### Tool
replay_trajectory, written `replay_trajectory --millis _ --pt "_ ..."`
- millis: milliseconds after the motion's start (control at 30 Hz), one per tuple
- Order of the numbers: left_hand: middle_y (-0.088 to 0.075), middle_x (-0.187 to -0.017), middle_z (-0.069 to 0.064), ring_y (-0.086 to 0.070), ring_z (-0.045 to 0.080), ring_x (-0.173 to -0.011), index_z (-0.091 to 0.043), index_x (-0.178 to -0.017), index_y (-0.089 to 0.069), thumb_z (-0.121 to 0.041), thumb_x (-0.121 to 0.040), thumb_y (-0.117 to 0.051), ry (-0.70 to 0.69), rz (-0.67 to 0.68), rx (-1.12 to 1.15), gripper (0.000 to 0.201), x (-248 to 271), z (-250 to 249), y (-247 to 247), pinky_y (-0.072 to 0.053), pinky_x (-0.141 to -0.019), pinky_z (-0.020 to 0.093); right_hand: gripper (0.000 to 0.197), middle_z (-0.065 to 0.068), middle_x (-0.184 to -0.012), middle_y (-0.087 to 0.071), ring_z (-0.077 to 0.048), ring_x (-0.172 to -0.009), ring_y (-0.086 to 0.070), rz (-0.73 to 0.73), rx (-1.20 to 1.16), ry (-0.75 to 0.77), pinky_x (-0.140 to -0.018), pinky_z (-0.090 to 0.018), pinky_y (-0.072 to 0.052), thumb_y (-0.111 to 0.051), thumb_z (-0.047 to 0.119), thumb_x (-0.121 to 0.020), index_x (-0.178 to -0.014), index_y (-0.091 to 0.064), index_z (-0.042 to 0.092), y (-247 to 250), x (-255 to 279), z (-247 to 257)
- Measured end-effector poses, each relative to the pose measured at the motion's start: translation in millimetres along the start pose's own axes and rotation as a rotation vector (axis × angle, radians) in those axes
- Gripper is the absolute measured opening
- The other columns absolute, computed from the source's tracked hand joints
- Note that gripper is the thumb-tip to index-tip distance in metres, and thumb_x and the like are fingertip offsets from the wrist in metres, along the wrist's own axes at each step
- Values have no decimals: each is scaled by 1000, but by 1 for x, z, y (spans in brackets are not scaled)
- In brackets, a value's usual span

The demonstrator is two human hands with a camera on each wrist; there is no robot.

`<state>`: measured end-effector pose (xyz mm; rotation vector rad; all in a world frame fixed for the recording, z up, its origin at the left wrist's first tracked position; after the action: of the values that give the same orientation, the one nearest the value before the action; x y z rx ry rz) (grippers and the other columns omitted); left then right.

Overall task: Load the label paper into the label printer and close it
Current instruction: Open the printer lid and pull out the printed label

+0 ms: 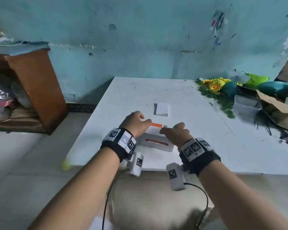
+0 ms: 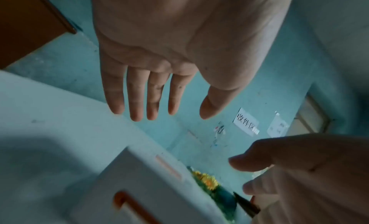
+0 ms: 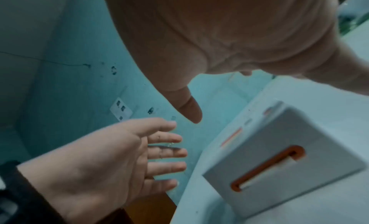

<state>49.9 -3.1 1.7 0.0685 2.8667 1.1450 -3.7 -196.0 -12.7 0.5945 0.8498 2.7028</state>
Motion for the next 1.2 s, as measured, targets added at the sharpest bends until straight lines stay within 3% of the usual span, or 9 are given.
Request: replay_trajectory --millis 100,167,300,433,533,633,833,933,1200 --pt "-70 -134 3 -68 26 -119 -20 -136 -62 -55 -84 -77 86 65 61 64 -27 32 -38 -55 -105 37 38 -12 -95 -60 -24 -81 -56 87 -96 65 -71 -31 -43 -74 17 -91 -116 -57 -6 -11 -45 -19" --pt "-73 -126 0 -71 24 -113 -24 -134 -60 -57 -76 -87 99 65 81 71 -44 47 -55 -57 -103 38 10 -8 -80 -62 -19 -68 -54 100 -163 86 -61 -27 -40 -77 3 -88 -92 -68 1 -12 -75 -36" --pt "-77 -98 -9 -75 18 -99 -28 -104 -71 -55 -68 -98 134 -76 168 53 -75 61 -47 -61 -95 35 33 -12 -94 -79 -23 -81 -69 173 -294 135 -82 -33 -53 -92 7 -76 -104 -77 0 -14 -119 -35" --pt "-83 -93 -11 -80 11 -93 -32 -82 -75 -40 -75 -99 108 -111 270 27 -93 73 -35 -63 -97 38 89 -5 -109 -76 -23 -100 -76 180 -369 142 -106 -40 -58 -107 46 -39 -113 -74 8 -22 -151 -24" --pt "-85 -102 -7 -81 8 -100 -28 -96 -80 -18 -76 -99 77 -11 370 29 -108 81 -38 -61 -107 40 47 1 -73 -62 -12 -64 -65 137 -350 145 -77 -32 -60 -101 35 -64 -76 -60 16 -18 -165 -19" --pt "-85 -104 -3 -82 10 -100 -14 -105 -77 -15 -65 -105 93 8 377 49 -121 93 -38 -61 -106 43 52 -9 -64 -47 -12 -45 -52 43 -283 217 -62 -31 -40 -95 40 -72 -68 -52 12 -16 -175 -16" --pt "-86 -94 4 -83 29 -96 -12 -90 -72 -54 -34 -103 141 -65 351 77 -138 110 -35 -64 -97 54 45 -1 -65 -72 -22 -57 -65 35 -140 262 -61 -30 -50 -99 40 -66 -70 -66 9 -15 -182 -10" --pt "-86 -92 4 -82 32 -95 -12 -91 -76 -56 -36 -101 134 -64 364 75 -140 113 -34 -66 -93 56 38 -4 -86 -78 -30 -85 -80 38 -141 260 -86 -47 -66 -101 26 -67 -87 -73 10 -13 -183 -13" --pt "-79 -89 -7 -71 16 -90 -24 -80 -78 -28 -68 -104 81 -74 242 30 -139 106 -29 -55 -88 31 37 -1 -96 -79 -27 -88 -75 -13 -130 268 -92 -54 -63 -102 33 -65 -85 -74 19 -17 -191 -15"
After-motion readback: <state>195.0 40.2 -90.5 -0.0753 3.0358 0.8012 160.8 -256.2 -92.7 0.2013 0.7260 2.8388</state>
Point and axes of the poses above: each hand's wrist, its own x-axis away from the middle knuckle, its own y-axis out of the back of the hand, z = x × y, the point moved 5 cm from there along -x, towards the middle knuckle
